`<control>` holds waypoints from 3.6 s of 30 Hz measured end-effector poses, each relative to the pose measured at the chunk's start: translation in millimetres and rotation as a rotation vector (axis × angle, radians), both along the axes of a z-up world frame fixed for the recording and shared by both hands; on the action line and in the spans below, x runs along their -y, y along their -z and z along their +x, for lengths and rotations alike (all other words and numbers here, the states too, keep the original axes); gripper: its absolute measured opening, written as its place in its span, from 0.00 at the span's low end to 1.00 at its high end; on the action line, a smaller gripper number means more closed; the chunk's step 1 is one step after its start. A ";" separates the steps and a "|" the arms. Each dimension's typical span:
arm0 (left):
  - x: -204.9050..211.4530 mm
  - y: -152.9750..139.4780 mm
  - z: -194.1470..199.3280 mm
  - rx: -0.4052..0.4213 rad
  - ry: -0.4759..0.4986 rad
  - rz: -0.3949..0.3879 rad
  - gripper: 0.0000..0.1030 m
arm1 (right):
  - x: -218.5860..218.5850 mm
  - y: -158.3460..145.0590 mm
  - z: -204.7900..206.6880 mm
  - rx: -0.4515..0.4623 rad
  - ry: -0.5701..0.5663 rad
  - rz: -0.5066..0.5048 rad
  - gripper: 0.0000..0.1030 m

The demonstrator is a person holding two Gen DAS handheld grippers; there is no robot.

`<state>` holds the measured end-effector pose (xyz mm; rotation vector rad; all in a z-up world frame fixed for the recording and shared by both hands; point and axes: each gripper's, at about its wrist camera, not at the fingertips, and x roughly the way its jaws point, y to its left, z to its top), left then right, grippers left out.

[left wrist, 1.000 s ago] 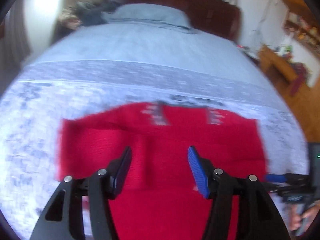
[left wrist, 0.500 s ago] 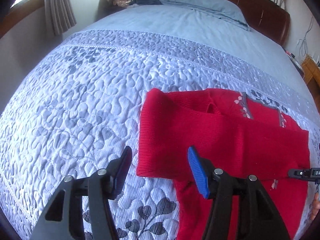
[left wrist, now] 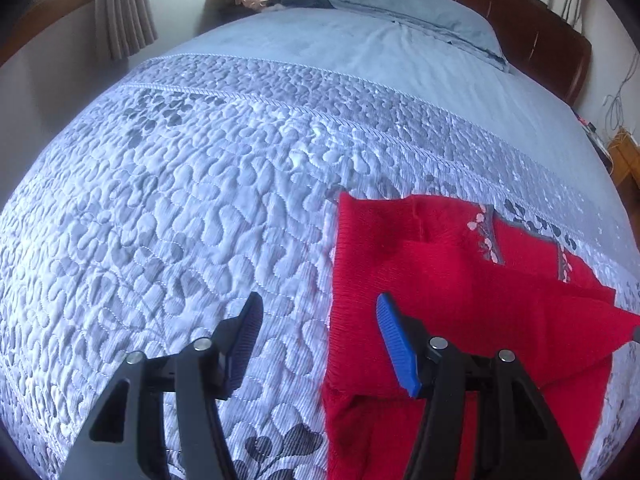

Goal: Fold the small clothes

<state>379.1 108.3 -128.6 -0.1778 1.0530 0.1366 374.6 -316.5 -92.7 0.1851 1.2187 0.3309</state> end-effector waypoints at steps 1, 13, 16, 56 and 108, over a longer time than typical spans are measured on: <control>6.1 4.7 3.7 -0.014 0.007 0.014 0.58 | 5.8 7.8 -0.5 -0.017 0.006 -0.028 0.05; 41.8 18.2 24.5 -0.082 0.046 0.158 0.58 | 54.7 54.7 13.6 -0.117 0.096 0.070 0.65; 51.6 6.7 28.6 -0.042 0.068 0.160 0.58 | 63.8 72.1 28.3 -0.220 0.131 0.202 0.62; 60.7 17.6 -2.6 0.020 -0.175 0.199 0.59 | 51.2 -4.2 23.7 -0.053 0.086 0.339 0.07; -19.2 31.8 -27.5 0.020 -0.357 -0.055 0.57 | -1.7 -67.6 50.3 0.024 0.002 0.321 0.07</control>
